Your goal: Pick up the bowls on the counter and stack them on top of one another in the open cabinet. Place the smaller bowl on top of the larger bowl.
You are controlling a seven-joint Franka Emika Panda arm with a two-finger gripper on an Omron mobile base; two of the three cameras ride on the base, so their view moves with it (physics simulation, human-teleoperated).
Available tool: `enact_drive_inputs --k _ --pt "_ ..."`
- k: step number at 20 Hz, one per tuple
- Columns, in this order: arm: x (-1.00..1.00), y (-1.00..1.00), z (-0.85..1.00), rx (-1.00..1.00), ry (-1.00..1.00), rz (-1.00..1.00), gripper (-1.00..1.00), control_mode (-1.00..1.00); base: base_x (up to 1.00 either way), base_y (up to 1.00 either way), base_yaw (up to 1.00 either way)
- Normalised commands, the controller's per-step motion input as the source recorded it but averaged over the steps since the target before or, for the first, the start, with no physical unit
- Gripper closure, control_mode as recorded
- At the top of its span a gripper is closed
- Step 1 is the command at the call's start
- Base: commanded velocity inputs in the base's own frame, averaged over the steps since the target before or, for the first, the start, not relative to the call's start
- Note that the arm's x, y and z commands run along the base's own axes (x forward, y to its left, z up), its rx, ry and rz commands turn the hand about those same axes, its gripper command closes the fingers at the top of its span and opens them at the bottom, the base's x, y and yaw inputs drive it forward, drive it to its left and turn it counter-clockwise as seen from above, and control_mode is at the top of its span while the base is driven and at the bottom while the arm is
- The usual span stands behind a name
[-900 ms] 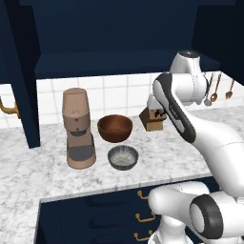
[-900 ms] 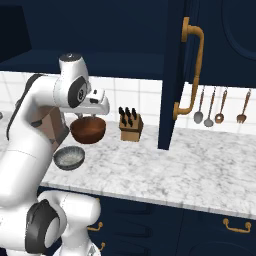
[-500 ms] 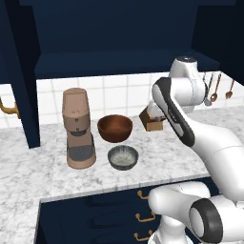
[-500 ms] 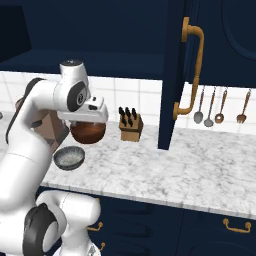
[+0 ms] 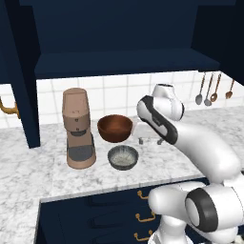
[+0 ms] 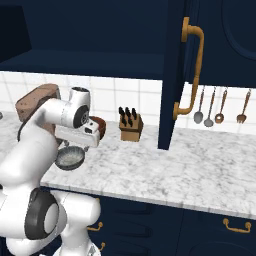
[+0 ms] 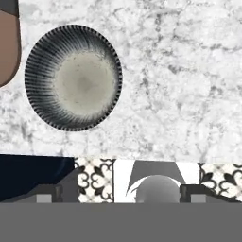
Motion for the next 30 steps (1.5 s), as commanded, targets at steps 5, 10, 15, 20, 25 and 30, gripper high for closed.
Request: enact_drive_inputs --k 5,10,15,20,25,30 --pt "0.35 0.1 -0.63 0.05 0.07 -0.01 -1.0 -1.0 0.0 0.0 0.0" --pt "0.19 0.18 -0.63 0.0 0.0 -0.05 -1.0 -1.0 0.0 0.0 0.0" --pt "0.15 0.33 -0.52 0.0 0.0 -0.07 -1.0 -1.0 0.0 0.0 0.0" --pt "0.1 0.14 -0.4 0.0 0.0 -0.06 -1.0 -1.0 0.0 0.0 0.0" --pt "0.09 0.03 -0.29 0.0 0.0 -0.06 1.0 -1.0 0.0 0.0 0.0" --pt "0.02 0.0 -0.01 0.0 0.01 -0.03 1.0 -1.0 0.0 0.0 0.0"
